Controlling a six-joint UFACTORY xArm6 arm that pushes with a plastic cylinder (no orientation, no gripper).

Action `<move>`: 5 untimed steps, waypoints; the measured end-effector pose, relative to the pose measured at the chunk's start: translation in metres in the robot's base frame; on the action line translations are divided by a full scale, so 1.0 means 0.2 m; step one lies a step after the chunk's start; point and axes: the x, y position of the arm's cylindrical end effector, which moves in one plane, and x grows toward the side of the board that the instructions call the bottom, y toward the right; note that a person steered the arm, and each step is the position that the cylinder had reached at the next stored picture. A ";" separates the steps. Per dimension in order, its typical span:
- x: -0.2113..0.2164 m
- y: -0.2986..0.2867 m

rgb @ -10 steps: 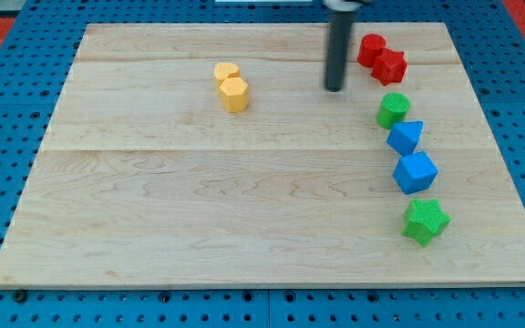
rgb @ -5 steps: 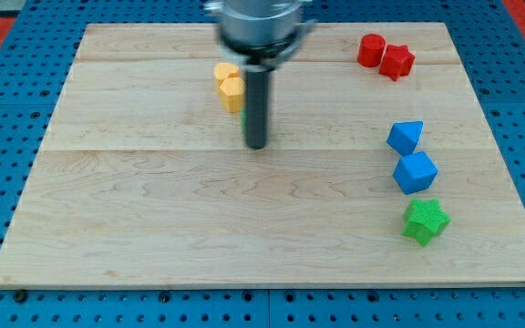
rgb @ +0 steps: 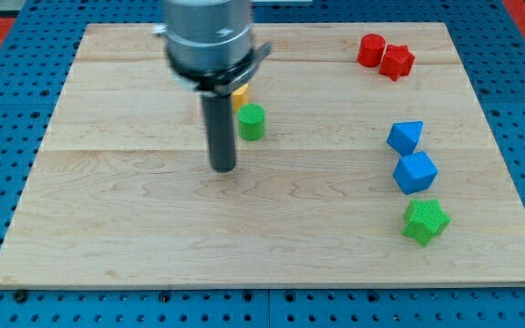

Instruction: Move the green circle to the bottom left side of the hexagon

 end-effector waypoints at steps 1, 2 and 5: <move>-0.06 0.45; -0.46 0.74; -0.09 -0.28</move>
